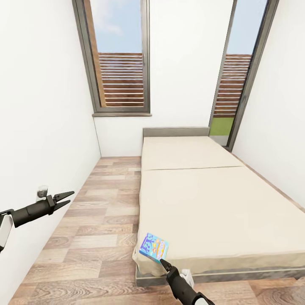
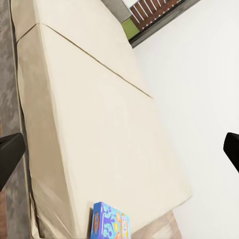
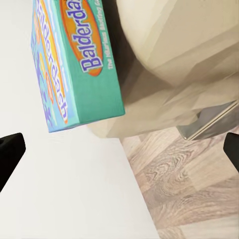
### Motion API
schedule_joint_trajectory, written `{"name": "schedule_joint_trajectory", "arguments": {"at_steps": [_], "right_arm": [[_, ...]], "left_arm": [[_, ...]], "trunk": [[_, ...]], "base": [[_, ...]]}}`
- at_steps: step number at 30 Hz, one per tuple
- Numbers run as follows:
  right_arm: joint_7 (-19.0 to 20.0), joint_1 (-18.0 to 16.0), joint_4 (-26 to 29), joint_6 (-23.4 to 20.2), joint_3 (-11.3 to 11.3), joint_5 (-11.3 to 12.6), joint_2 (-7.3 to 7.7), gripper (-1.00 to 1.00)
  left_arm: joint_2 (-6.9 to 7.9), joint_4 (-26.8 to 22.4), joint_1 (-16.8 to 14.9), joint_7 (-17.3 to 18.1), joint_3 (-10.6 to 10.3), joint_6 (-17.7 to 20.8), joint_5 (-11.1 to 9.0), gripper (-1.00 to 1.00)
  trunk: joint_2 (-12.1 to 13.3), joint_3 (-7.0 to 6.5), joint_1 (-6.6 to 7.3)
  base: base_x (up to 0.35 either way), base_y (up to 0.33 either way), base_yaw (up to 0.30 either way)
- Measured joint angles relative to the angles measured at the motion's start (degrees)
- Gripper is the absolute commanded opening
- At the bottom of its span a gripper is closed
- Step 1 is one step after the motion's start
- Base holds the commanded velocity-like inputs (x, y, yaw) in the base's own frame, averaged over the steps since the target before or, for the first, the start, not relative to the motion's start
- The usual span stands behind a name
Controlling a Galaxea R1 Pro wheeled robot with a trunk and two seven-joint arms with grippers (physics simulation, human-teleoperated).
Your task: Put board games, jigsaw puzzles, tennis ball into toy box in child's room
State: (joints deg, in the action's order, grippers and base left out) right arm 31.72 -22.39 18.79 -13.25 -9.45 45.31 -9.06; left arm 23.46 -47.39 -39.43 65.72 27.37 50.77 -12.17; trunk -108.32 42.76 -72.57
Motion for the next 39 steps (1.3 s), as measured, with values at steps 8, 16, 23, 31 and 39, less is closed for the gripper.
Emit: {"name": "schedule_joint_trajectory", "arguments": {"at_steps": [8,16,23,31,39], "right_arm": [[0.00,0.00,0.00,0.00,0.03,0.00,-0.04,1.00],[0.00,0.00,0.00,0.00,0.02,0.00,0.01,1.00],[0.00,0.00,0.00,0.00,0.02,0.00,0.02,1.00],[0.00,0.00,0.00,0.00,0.06,0.00,-0.03,1.00],[0.00,0.00,0.00,0.00,0.06,0.00,-0.01,1.00]], "left_arm": [[0.00,0.00,0.00,-0.08,0.02,-0.03,0.01,1.00],[0.00,0.00,0.00,-0.13,0.02,-0.05,0.02,1.00],[0.00,0.00,0.00,-0.13,0.02,-0.05,0.01,1.00],[0.00,-0.01,0.00,-0.13,0.03,-0.05,0.02,1.00],[0.00,0.00,0.00,-0.14,0.02,-0.05,0.01,1.00]], "trunk": [[0.00,0.00,0.00],[0.00,0.00,0.00],[0.00,0.00,0.00],[0.00,0.00,0.02],[0.00,0.00,0.00]], "base": [[0.001,0.010,0.000],[0.044,0.089,0.000],[0.005,0.008,0.000],[0.127,0.064,0.000],[0.025,0.014,0.000]]}}
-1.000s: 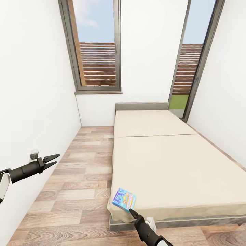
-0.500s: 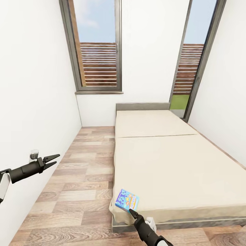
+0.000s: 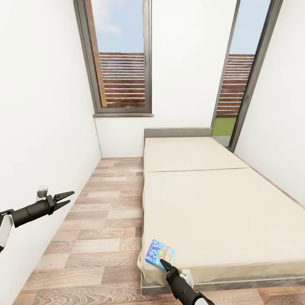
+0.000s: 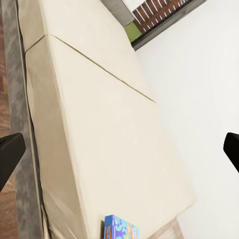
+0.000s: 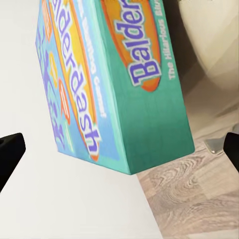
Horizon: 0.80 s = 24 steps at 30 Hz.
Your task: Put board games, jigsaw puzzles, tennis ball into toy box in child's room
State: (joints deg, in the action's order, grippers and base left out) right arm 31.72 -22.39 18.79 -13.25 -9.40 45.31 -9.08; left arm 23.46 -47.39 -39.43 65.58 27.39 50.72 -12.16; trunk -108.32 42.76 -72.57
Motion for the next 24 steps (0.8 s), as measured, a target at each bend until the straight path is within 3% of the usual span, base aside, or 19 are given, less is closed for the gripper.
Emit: {"name": "schedule_joint_trajectory", "arguments": {"at_steps": [20,24], "right_arm": [[0.00,0.00,0.00,0.00,0.00,0.00,0.05,1.00],[0.00,0.00,0.00,0.00,0.00,0.01,0.05,1.00]], "left_arm": [[-0.35,0.00,0.00,0.10,0.00,0.00,0.01,1.00],[-0.35,0.00,0.00,0.04,0.00,0.03,-0.01,1.00]], "trunk": [[0.00,0.00,0.00],[1.59,-0.71,0.87]], "base": [[0.001,0.000,0.000],[0.000,0.000,0.000]]}}
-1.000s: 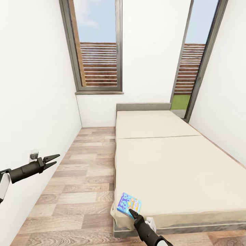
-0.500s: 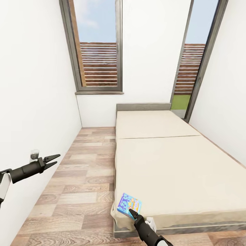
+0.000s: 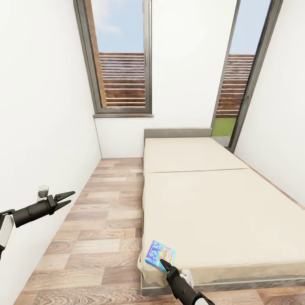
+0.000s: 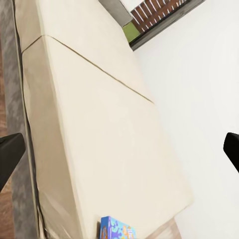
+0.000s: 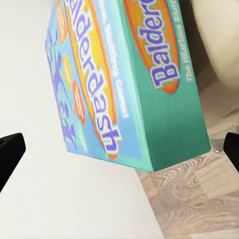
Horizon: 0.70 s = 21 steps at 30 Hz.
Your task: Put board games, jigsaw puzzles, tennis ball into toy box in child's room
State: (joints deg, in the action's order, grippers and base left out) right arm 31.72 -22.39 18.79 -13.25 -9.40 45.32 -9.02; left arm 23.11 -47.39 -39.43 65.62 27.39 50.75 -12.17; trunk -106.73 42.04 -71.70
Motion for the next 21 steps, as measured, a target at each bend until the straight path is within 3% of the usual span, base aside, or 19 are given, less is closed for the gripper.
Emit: {"name": "schedule_joint_trajectory", "arguments": {"at_steps": [21], "right_arm": [[0.01,0.00,0.00,0.00,0.00,-0.01,0.00,1.00]], "left_arm": [[0.00,0.00,0.00,0.04,0.00,-0.03,0.01,1.00]], "trunk": [[1.62,-0.72,0.88]], "base": [[0.000,0.000,0.000]]}}
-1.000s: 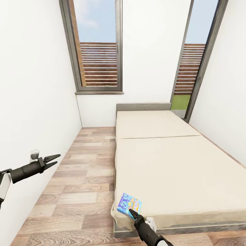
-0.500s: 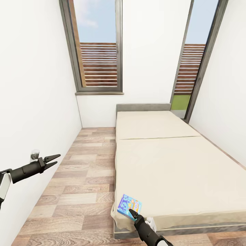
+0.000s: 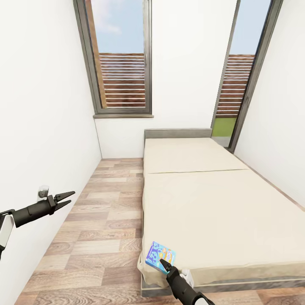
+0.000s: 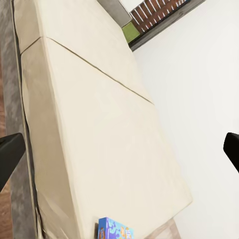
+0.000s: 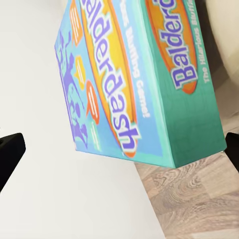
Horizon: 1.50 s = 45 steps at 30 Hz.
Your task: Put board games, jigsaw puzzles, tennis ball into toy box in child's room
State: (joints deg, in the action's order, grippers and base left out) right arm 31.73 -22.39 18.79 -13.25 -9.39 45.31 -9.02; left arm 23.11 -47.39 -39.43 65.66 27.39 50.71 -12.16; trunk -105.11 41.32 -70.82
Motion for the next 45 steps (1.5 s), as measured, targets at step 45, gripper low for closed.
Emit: {"name": "schedule_joint_trajectory", "arguments": {"at_steps": [45], "right_arm": [[0.08,0.00,0.00,0.00,0.00,0.00,0.00,1.00]], "left_arm": [[-0.09,-0.01,0.00,-0.15,-0.07,-0.01,0.05,1.00]], "trunk": [[0.00,0.00,0.00]], "base": [[0.000,-0.003,0.000]]}}
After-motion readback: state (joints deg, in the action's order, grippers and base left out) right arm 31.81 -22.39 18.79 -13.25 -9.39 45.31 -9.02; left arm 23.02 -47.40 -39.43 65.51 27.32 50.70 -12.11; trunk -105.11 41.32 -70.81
